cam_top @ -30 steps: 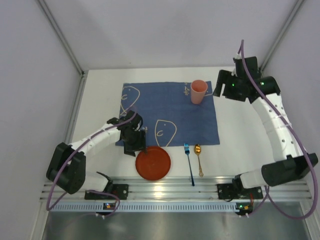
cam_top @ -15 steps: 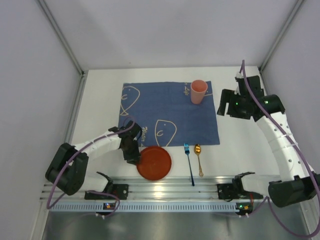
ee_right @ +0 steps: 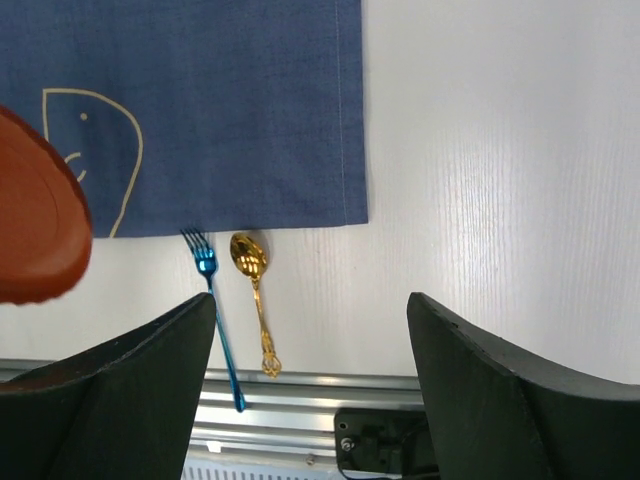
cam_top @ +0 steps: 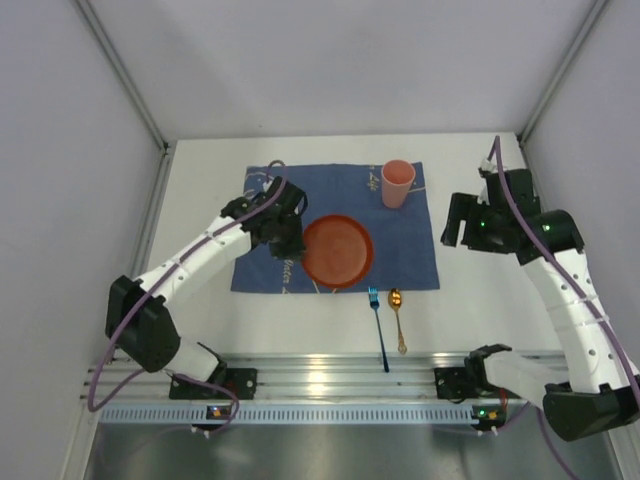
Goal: Set the dinner table for one person
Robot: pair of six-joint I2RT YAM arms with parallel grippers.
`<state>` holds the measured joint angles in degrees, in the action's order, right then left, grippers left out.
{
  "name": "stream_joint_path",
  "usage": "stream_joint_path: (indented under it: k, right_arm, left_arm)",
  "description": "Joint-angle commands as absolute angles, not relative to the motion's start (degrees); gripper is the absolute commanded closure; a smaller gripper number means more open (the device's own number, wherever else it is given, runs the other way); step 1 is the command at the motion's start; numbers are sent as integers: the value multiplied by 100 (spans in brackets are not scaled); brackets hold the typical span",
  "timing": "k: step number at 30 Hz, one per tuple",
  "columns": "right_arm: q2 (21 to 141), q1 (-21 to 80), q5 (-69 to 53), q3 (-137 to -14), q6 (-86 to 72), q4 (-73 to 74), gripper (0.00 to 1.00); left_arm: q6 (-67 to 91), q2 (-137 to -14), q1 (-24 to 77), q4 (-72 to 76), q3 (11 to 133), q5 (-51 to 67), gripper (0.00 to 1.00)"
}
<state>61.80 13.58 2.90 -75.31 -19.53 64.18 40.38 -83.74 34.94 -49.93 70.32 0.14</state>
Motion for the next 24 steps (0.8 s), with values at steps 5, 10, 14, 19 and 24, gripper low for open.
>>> stream_joint_path:
  k: [5,10,14,19,24]
  right_arm:
    - [5486,1283,431,-7190,-1907,6758,21]
    - [5055,1292,334,-6909,-1969,6943,20]
    - [4817,1292,123,-6750,-1969,6979,20]
    - [4728,1283,-527,-6539,-1714,6812,18]
    - [4843,1283,-878,-6338,-1679,6636,17]
  left_arm:
    - [3481,-10016,3208,-5529,8673,-553,100]
    - [3445,-10985,2857,-5431,9761,-448,100]
    - [3331,-11723,2620,-5563,10379,-562,100]
    - [3191,-12041,2329,-5511,10363,-431,100]
    - [3138,-12076,2329,-5309,9688,-439,64]
